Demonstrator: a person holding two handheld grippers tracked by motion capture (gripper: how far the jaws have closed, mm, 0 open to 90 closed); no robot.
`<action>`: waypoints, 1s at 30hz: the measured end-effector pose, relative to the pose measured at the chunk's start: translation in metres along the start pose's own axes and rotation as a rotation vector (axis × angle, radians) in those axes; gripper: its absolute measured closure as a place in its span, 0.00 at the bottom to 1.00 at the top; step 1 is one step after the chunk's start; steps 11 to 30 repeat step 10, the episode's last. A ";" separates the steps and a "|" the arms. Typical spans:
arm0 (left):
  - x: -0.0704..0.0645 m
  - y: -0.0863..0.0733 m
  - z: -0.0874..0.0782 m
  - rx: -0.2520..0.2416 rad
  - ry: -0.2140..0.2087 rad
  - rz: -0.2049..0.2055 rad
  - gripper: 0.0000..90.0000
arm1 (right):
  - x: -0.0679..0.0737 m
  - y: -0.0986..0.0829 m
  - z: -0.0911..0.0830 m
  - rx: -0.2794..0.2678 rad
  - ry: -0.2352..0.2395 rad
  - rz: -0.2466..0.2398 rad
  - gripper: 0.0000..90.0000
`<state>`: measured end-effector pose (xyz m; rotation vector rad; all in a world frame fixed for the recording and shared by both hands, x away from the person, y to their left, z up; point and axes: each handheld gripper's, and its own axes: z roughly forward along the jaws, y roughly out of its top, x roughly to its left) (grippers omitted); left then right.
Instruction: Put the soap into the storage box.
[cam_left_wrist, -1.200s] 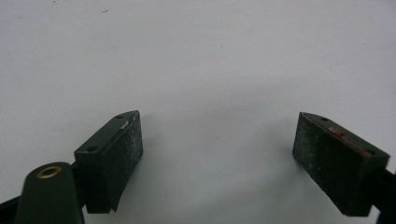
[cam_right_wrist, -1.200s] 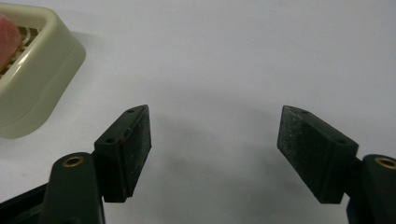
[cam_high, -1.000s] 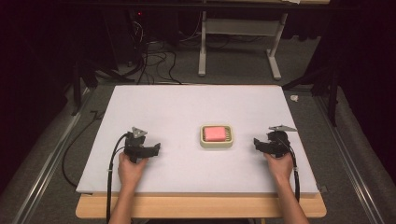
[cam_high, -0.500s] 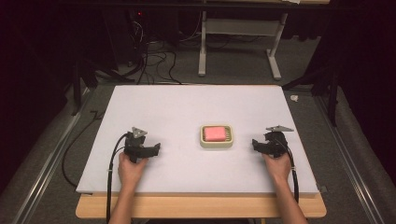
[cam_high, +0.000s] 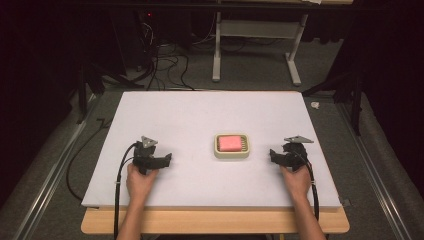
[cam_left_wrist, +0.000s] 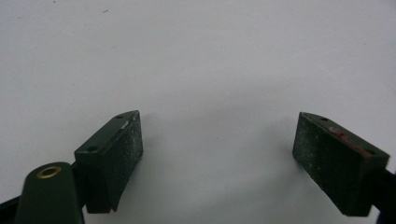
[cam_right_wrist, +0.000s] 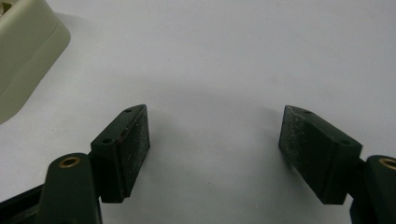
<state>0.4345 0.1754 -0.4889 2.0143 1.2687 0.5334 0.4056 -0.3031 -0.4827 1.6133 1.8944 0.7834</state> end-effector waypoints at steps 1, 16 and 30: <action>0.000 0.000 0.000 0.000 0.000 0.000 0.19 | 0.000 0.000 0.000 0.000 0.000 0.000 0.28; 0.000 0.000 0.000 0.000 0.000 0.000 0.19 | 0.000 0.000 0.000 0.002 0.002 0.003 0.28; 0.000 0.000 0.000 0.000 0.000 0.000 0.19 | 0.000 0.000 0.000 0.002 0.002 0.003 0.28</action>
